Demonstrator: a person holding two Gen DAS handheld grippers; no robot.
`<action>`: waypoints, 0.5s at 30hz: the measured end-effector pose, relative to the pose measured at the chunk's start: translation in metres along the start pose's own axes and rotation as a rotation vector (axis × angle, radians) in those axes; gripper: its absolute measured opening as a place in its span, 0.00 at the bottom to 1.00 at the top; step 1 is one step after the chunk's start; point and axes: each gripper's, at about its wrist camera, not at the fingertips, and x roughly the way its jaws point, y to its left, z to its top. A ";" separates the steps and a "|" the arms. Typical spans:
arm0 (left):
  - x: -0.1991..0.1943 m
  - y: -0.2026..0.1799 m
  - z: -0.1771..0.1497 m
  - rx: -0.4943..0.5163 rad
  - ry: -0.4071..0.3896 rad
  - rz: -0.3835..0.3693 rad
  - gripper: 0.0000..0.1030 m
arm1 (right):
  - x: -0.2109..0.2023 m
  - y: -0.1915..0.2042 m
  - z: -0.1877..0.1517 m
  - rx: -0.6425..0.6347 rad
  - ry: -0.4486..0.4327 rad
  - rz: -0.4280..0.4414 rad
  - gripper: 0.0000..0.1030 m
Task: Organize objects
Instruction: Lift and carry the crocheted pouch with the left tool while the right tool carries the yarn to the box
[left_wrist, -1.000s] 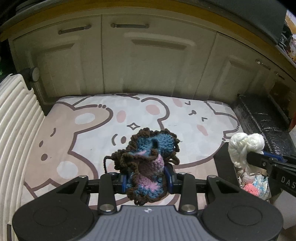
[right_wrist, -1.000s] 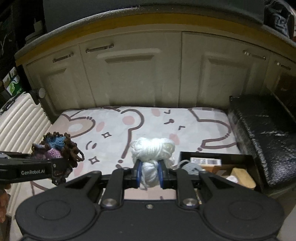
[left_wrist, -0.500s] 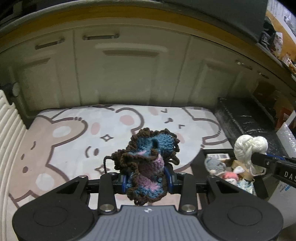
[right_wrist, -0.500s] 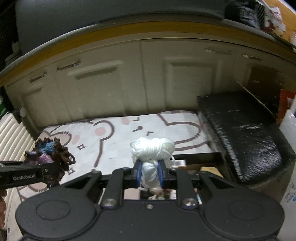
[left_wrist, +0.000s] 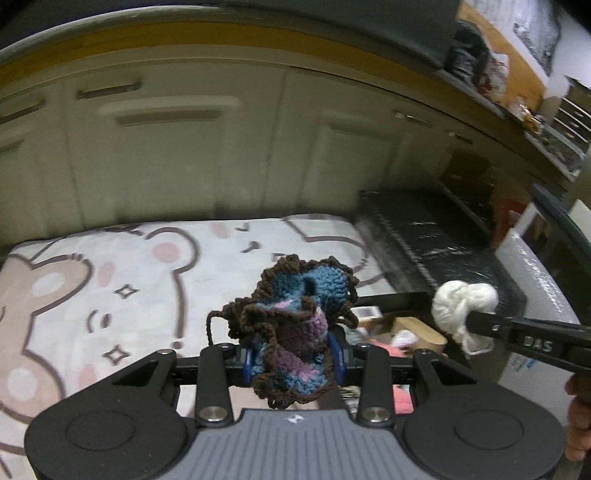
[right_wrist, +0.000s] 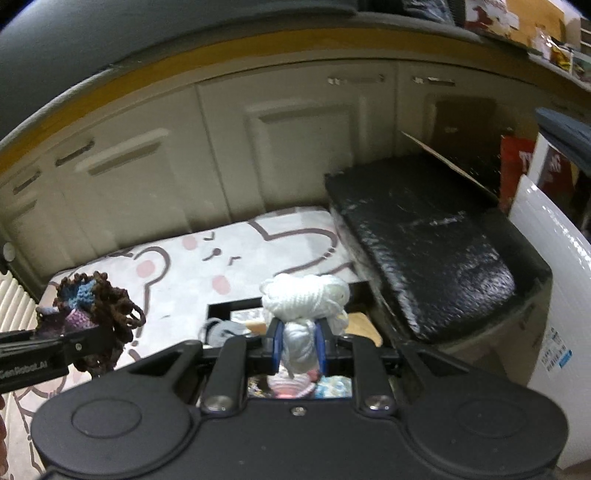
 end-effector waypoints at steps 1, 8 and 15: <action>0.001 -0.004 -0.001 0.005 0.001 -0.012 0.38 | 0.001 -0.004 -0.001 0.006 0.006 -0.003 0.19; 0.016 -0.026 -0.003 0.013 0.021 -0.092 0.38 | 0.012 -0.025 -0.008 0.029 0.063 -0.014 0.19; 0.030 -0.045 -0.007 0.016 0.046 -0.157 0.38 | 0.031 -0.038 -0.020 0.030 0.148 -0.036 0.20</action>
